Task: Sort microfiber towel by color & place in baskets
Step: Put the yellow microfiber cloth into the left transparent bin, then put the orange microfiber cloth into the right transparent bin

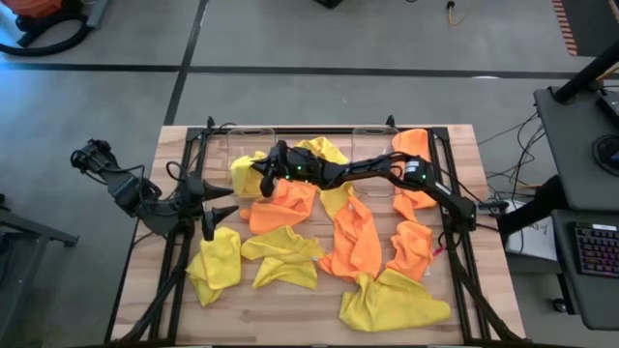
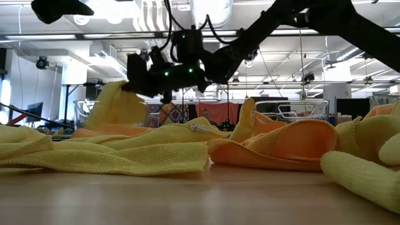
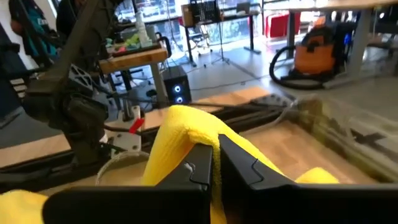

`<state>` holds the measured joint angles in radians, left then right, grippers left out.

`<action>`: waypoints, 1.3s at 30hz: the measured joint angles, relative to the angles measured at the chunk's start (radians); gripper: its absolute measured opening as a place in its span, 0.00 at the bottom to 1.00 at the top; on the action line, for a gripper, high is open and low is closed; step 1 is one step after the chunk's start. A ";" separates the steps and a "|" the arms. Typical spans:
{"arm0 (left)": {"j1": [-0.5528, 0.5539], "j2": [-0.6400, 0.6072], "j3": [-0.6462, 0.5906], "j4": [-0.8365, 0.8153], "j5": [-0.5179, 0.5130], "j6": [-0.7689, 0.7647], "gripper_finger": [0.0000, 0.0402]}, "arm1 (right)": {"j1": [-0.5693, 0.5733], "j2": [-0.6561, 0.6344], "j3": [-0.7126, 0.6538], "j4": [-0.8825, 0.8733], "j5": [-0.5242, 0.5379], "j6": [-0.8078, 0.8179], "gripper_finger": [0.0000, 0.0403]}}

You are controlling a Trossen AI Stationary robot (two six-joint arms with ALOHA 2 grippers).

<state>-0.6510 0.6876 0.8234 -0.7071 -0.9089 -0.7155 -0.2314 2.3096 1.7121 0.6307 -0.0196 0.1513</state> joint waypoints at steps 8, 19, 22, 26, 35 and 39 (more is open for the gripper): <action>0.000 0.001 0.000 -0.001 0.002 0.000 0.58 | 0.000 0.015 0.002 -0.018 -0.015 0.023 0.02; 0.000 0.013 0.000 -0.001 0.002 -0.003 0.58 | 0.007 0.011 0.002 -0.104 -0.018 0.023 0.12; 0.000 0.017 0.000 -0.001 0.002 -0.004 0.58 | 0.007 0.000 0.002 -0.153 -0.033 0.017 0.22; 0.000 0.019 0.000 -0.002 0.002 -0.024 0.58 | 0.007 -0.047 0.002 -0.286 -0.051 -0.036 0.37; 0.001 0.053 0.000 0.005 -0.011 -0.057 0.58 | 0.011 -0.181 0.002 -0.620 -0.060 -0.100 0.67; 0.001 0.073 0.000 0.022 -0.021 -0.063 0.58 | 0.011 -0.256 0.000 -0.807 -0.059 -0.108 0.71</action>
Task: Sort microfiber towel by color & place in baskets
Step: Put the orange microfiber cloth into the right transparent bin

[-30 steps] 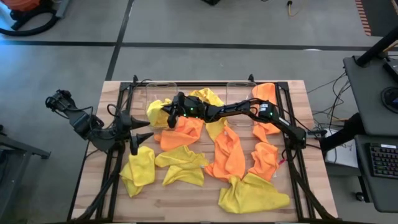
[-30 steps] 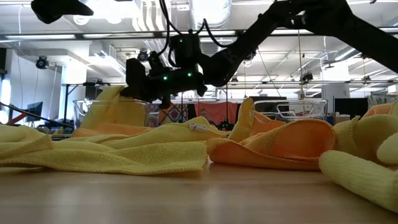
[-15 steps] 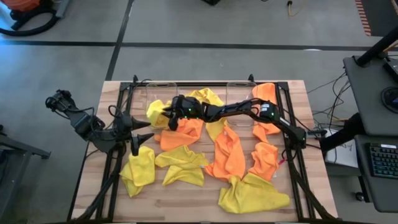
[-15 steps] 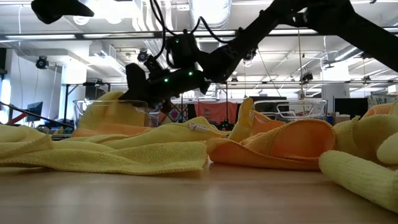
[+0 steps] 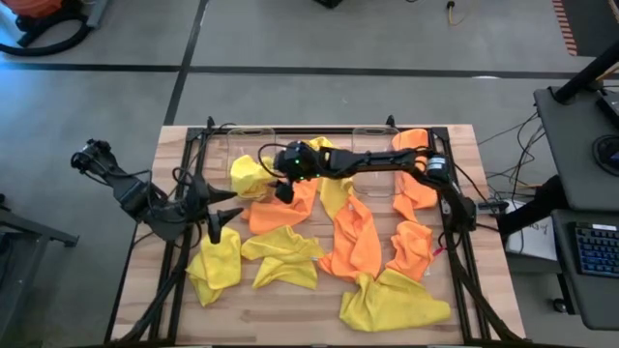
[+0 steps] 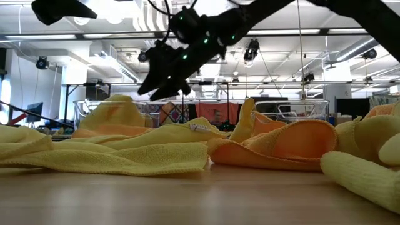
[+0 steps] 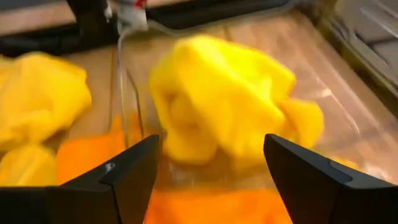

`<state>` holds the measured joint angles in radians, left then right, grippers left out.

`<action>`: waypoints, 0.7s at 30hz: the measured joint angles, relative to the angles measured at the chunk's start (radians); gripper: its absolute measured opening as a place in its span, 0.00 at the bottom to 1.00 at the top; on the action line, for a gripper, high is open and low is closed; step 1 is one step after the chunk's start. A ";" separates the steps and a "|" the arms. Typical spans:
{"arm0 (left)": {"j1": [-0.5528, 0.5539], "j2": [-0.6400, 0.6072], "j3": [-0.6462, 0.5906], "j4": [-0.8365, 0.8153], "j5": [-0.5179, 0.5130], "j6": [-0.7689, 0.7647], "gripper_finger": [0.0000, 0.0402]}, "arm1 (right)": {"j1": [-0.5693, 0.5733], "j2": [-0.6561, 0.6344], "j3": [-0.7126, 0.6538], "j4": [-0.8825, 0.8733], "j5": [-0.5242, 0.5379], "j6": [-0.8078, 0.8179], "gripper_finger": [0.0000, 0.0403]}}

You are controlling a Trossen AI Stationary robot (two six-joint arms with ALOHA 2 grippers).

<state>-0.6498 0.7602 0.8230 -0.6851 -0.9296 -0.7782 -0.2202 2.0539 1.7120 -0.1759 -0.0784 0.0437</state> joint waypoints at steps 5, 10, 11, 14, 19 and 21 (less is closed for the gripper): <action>0.000 0.039 0.000 0.004 0.010 -0.030 0.58 | 0.045 -0.156 -0.065 -0.112 0.067 -0.066 0.67; 0.000 0.083 0.000 0.042 0.026 -0.021 0.58 | 0.139 -0.345 -0.221 -0.119 0.127 -0.094 0.59; 0.000 0.094 0.000 0.063 0.030 -0.004 0.58 | 0.161 -0.383 -0.256 -0.119 0.128 -0.089 0.57; 0.000 0.134 0.000 0.144 0.045 0.055 0.58 | 0.231 -0.487 -0.360 -0.118 0.127 -0.061 0.53; 0.000 0.209 0.000 0.291 0.091 0.146 0.58 | 0.357 -0.621 -0.512 -0.123 0.128 0.040 0.49; 0.000 0.236 0.000 0.325 0.118 0.169 0.58 | 0.408 -0.664 -0.560 -0.120 0.128 0.087 0.48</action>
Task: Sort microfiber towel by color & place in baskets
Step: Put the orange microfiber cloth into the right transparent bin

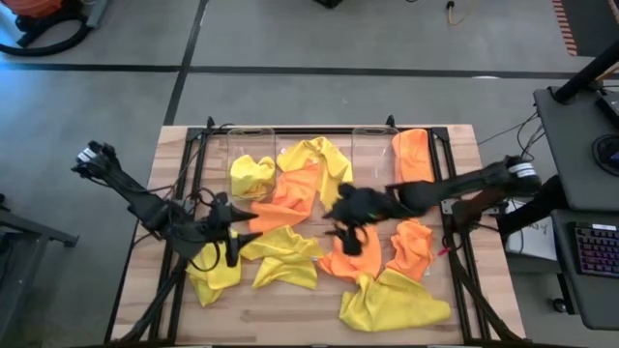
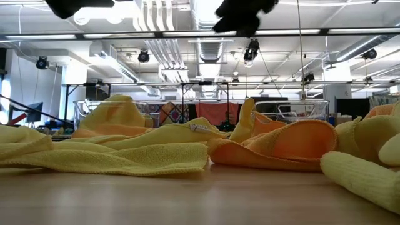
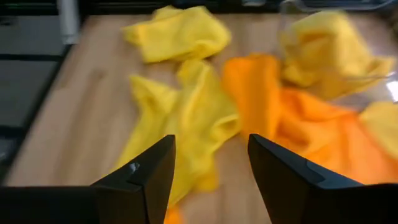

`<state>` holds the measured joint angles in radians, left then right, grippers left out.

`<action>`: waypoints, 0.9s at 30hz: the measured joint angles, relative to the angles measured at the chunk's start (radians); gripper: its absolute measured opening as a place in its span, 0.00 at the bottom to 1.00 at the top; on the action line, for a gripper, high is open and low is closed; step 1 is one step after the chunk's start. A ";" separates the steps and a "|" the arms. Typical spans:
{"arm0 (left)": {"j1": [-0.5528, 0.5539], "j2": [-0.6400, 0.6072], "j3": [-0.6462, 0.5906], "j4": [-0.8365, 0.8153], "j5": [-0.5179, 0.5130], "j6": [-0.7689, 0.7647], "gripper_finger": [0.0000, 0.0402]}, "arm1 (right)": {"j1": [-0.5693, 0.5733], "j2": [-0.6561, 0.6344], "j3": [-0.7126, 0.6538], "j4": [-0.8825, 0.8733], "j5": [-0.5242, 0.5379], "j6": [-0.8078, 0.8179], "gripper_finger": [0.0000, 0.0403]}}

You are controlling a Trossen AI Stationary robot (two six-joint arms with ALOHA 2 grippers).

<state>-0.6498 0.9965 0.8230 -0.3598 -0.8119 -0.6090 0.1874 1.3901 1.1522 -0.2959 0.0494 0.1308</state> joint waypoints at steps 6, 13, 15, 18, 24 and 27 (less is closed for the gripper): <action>0.000 0.086 0.000 0.054 0.151 0.062 0.58 | 0.147 -0.073 -0.106 -0.014 0.001 0.149 0.48; 0.000 0.200 0.000 0.147 0.254 0.082 0.58 | 0.261 -0.093 -0.156 -0.084 0.003 0.325 0.48; 0.000 0.227 0.000 0.157 0.254 0.082 0.58 | 0.282 -0.088 -0.156 -0.123 0.004 0.386 0.48; 0.004 0.268 0.000 0.202 0.251 0.093 0.58 | 0.310 -0.078 -0.156 -0.207 0.004 0.477 0.48; 0.020 0.331 0.000 0.358 0.249 0.227 0.58 | 0.371 -0.059 -0.156 -0.336 0.004 0.625 0.48; 0.028 0.347 0.000 0.399 0.249 0.275 0.58 | 0.399 -0.049 -0.156 -0.367 0.005 0.677 0.48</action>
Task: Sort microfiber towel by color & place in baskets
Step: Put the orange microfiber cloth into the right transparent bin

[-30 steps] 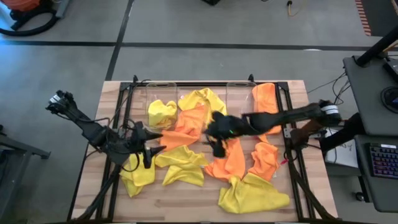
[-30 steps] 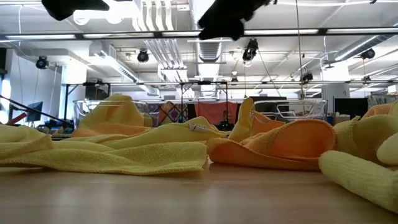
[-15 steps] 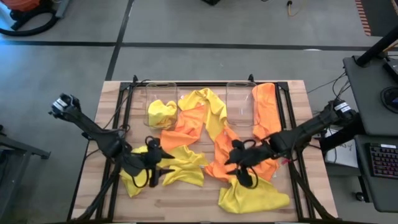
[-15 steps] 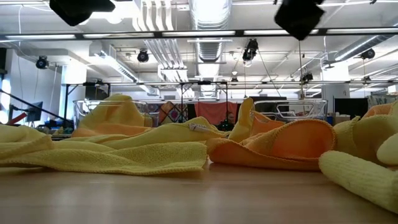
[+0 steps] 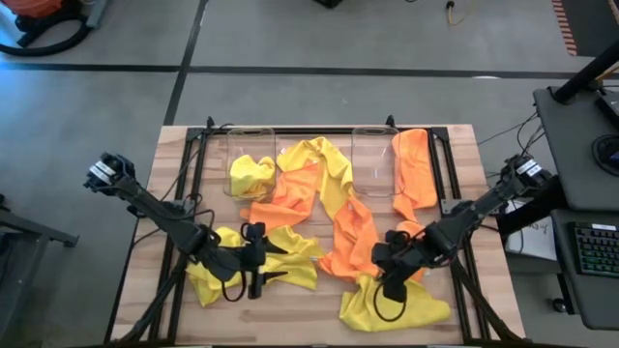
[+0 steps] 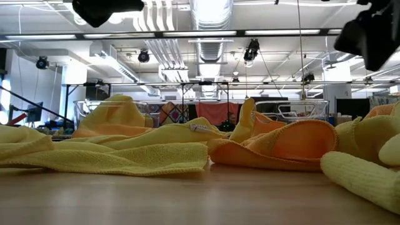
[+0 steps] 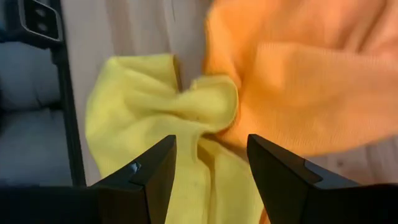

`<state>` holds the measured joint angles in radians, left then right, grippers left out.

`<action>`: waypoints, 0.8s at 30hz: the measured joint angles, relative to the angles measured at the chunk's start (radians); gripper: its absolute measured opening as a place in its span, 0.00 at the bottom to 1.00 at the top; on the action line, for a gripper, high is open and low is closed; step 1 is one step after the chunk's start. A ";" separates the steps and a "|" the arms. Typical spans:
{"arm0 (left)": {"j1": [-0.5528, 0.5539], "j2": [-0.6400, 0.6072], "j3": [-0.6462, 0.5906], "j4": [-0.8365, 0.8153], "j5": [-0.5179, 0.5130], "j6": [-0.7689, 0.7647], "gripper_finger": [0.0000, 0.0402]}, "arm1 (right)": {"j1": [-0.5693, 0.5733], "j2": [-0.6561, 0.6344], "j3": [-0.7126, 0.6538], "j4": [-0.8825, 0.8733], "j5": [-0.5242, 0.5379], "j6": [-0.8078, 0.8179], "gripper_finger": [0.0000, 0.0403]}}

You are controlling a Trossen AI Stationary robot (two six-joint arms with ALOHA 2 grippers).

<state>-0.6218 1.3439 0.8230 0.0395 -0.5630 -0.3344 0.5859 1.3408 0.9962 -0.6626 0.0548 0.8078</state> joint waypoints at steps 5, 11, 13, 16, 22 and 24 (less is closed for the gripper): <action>0.012 0.029 0.000 0.033 -0.001 0.009 0.58 | 0.056 0.001 -0.004 -0.006 0.045 0.039 0.48; 0.029 0.070 0.000 0.057 -0.001 0.016 0.58 | 0.115 0.001 -0.004 -0.006 0.160 0.058 0.48; 0.040 0.074 0.000 0.059 -0.001 0.016 0.58 | 0.123 0.001 -0.004 -0.006 0.188 0.057 0.48; 0.050 0.074 0.000 0.058 -0.001 0.013 0.58 | 0.126 0.001 -0.004 -0.006 0.212 0.035 0.48; 0.058 0.073 0.000 0.059 -0.003 0.009 0.58 | 0.125 0.002 -0.004 -0.006 0.275 0.005 0.48; 0.064 0.073 0.000 0.066 -0.003 0.013 0.58 | 0.125 0.002 -0.004 -0.006 0.294 -0.015 0.48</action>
<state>-0.5576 1.4174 0.8234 0.1057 -0.5655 -0.3209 0.7113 1.3426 0.9920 -0.6685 0.3491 0.7924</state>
